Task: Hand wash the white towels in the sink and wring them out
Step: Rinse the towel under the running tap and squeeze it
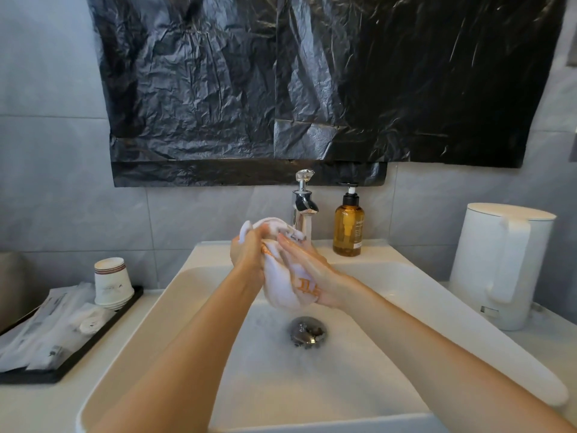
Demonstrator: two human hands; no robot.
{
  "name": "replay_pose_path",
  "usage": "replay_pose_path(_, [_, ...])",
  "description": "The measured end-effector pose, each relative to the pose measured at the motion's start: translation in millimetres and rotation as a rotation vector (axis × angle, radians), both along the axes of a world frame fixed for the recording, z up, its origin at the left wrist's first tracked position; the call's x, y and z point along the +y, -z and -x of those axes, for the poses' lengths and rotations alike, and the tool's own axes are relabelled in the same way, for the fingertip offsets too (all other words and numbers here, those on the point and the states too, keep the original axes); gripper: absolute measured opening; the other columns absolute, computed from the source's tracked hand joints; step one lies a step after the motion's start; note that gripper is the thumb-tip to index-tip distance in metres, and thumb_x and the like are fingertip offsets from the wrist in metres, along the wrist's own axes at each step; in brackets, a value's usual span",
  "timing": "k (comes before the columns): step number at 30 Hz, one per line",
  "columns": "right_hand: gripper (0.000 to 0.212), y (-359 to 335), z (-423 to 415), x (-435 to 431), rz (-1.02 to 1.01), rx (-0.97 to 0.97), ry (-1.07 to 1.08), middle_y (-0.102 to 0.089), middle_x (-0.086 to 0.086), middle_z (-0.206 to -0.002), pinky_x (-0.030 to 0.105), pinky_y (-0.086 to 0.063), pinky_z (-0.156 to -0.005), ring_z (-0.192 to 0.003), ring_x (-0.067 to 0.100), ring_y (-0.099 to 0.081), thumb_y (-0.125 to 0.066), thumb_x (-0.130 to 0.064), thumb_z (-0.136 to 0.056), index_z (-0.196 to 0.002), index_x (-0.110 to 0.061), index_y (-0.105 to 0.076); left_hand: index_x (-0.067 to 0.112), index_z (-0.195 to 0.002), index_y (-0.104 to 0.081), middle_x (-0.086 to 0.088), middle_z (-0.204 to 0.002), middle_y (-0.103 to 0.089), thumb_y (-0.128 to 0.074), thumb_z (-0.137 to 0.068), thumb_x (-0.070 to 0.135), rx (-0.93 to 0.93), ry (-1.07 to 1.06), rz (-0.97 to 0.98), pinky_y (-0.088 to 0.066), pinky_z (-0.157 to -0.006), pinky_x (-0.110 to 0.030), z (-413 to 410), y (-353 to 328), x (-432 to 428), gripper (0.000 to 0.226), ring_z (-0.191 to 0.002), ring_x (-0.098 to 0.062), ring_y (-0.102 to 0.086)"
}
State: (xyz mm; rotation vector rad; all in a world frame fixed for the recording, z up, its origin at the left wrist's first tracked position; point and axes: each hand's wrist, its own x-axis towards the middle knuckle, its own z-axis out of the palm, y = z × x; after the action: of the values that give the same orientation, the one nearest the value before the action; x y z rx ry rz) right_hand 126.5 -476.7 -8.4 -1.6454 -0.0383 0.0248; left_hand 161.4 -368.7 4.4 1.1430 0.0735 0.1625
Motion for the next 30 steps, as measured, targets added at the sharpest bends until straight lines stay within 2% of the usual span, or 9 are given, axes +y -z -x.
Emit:
replay_pose_path(4, [0.061, 1, -7, 0, -0.002, -0.098, 0.407, -0.062, 0.004, -0.118, 0.038, -0.046, -0.091, -0.105, 0.024, -0.060, -0.051, -0.069, -0.084, -0.130, -0.031, -0.041, 0.024, -0.071, -0.053, -0.016, -0.086, -0.061, -0.069, -0.067, 0.034, -0.091, 0.226, -0.171, -0.052, -0.078, -0.045, -5, 10, -15, 0.019, -0.081, -0.028, -0.064])
replay_pose_path(7, [0.060, 5, -9, -12, 0.111, -0.139, 0.524, -0.063, 0.002, -0.114, 0.040, -0.045, -0.094, -0.109, 0.025, -0.059, -0.042, -0.074, -0.085, -0.121, -0.028, -0.054, 0.025, -0.070, -0.055, -0.011, -0.084, -0.064, -0.068, -0.072, 0.039, -0.123, 0.176, -0.246, -0.053, -0.077, -0.041, 10, 7, -32, 0.019, -0.082, -0.026, -0.065])
replay_pose_path(10, [0.046, 4, -3, -14, 0.245, -0.209, 0.553, -0.063, 0.002, -0.110, 0.036, -0.045, -0.090, -0.109, 0.024, -0.058, -0.041, -0.063, -0.093, -0.110, -0.026, -0.062, 0.007, -0.078, -0.045, -0.006, -0.084, -0.054, -0.071, -0.076, 0.037, -0.091, 0.101, -0.222, -0.048, -0.066, -0.033, 10, 11, -36, 0.039, -0.075, -0.021, -0.058])
replay_pose_path(12, [0.036, 0, -2, -14, 0.306, -0.243, 0.543, -0.066, 0.006, -0.107, 0.036, -0.047, -0.088, -0.104, 0.025, -0.060, -0.043, -0.055, -0.095, -0.097, -0.025, -0.062, 0.014, -0.071, -0.043, -0.005, -0.085, -0.052, -0.067, -0.084, 0.027, -0.085, 0.080, -0.189, -0.043, -0.065, -0.030, 10, 11, -35, 0.030, -0.074, -0.020, -0.055])
replay_pose_path(17, [0.021, -3, -2, -18, 0.835, -0.426, 0.449, -0.062, 0.014, -0.109, 0.038, -0.042, -0.076, -0.102, 0.033, -0.058, -0.045, -0.015, -0.098, -0.109, -0.008, -0.062, 0.019, -0.061, -0.034, 0.000, -0.072, -0.042, -0.057, -0.089, 0.015, -0.157, 0.008, -0.217, -0.036, -0.058, -0.026, 18, 9, -37, 0.036, -0.063, -0.017, -0.042])
replay_pose_path(21, [0.026, -4, 6, -24, 0.797, -0.488, 0.395, -0.063, 0.017, -0.108, 0.046, -0.047, -0.087, -0.102, 0.034, -0.058, -0.042, -0.018, -0.100, -0.110, -0.004, -0.063, 0.030, -0.067, -0.038, 0.011, -0.077, -0.045, -0.055, -0.095, 0.028, -0.222, -0.022, -0.434, -0.040, -0.071, -0.027, 24, 11, -37, 0.033, -0.074, -0.011, -0.048])
replay_pose_path(24, [0.047, -2, 9, -23, 0.584, -0.342, 0.373, -0.065, 0.010, -0.107, 0.041, -0.048, -0.086, -0.099, 0.027, -0.059, -0.034, -0.051, -0.100, -0.114, -0.014, -0.061, 0.024, -0.069, -0.039, 0.006, -0.088, -0.049, -0.049, -0.095, 0.035, -0.251, -0.025, -0.633, -0.038, -0.079, -0.034, 24, 10, -32, 0.030, -0.088, -0.020, -0.049])
replay_pose_path(28, [0.052, -3, 0, -25, 0.415, -0.286, 0.344, -0.057, 0.008, -0.121, 0.038, -0.045, -0.083, -0.103, 0.026, -0.057, -0.033, -0.062, -0.096, -0.131, -0.025, -0.041, 0.025, -0.091, -0.052, 0.010, -0.100, -0.053, -0.052, -0.093, 0.035, -0.203, 0.041, -0.526, -0.042, -0.083, -0.033, 19, 4, -25, 0.011, -0.095, -0.014, -0.055])
replay_pose_path(30, [0.057, -2, -5, -24, 0.323, -0.300, 0.323, -0.047, 0.004, -0.134, 0.036, -0.042, -0.088, -0.117, 0.025, -0.052, -0.040, -0.062, -0.094, -0.143, -0.037, -0.026, 0.019, -0.114, -0.057, 0.004, -0.118, -0.056, -0.055, -0.091, 0.038, -0.177, 0.104, -0.496, -0.045, -0.089, -0.033, 19, 4, -23, 0.030, -0.107, -0.018, -0.057])
